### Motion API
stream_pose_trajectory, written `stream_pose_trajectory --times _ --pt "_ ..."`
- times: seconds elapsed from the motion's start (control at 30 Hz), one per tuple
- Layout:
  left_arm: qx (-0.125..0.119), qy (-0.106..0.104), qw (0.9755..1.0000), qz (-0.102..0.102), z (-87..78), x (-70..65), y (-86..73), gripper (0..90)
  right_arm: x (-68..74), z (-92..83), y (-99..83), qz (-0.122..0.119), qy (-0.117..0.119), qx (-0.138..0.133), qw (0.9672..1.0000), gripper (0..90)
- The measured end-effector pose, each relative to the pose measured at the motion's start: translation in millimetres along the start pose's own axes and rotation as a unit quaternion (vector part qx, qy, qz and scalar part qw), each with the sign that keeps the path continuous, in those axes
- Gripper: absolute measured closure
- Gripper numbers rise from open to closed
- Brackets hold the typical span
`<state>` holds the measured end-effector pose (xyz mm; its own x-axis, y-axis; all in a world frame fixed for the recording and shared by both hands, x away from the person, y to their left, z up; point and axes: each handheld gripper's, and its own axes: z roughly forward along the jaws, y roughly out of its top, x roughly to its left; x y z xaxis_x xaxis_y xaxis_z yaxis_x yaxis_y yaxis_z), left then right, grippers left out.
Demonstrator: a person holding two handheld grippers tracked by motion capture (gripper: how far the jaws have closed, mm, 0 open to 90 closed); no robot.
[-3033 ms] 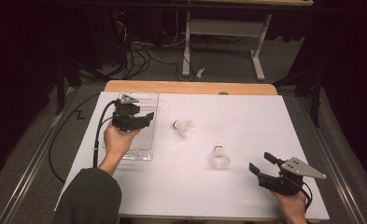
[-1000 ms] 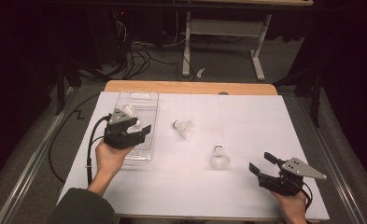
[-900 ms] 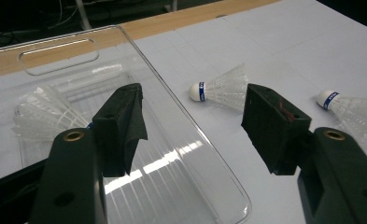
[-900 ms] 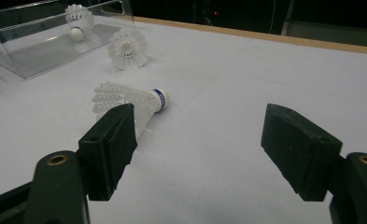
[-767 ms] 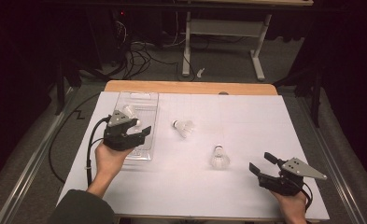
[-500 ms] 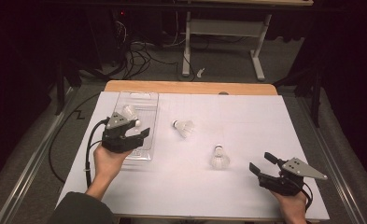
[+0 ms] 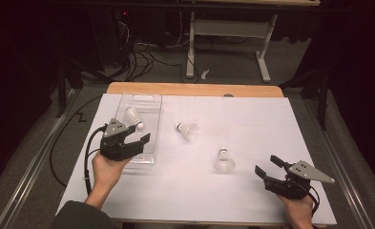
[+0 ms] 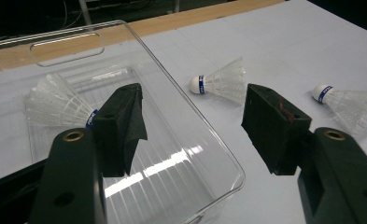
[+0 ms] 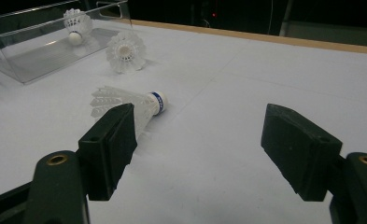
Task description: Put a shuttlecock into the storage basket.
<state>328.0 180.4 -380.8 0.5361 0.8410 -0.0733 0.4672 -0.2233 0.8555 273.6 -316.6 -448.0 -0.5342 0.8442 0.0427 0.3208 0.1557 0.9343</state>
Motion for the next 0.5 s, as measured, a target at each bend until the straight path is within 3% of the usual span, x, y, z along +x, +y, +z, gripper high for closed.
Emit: stream_pose_trajectory --times 0.5 --pt "0.0 -0.002 1.0 0.009 -7.8 -5.2 -6.1 38.4 0.0 -0.5 -0.1 -0.002 0.0 -0.002 1.0 26.9"
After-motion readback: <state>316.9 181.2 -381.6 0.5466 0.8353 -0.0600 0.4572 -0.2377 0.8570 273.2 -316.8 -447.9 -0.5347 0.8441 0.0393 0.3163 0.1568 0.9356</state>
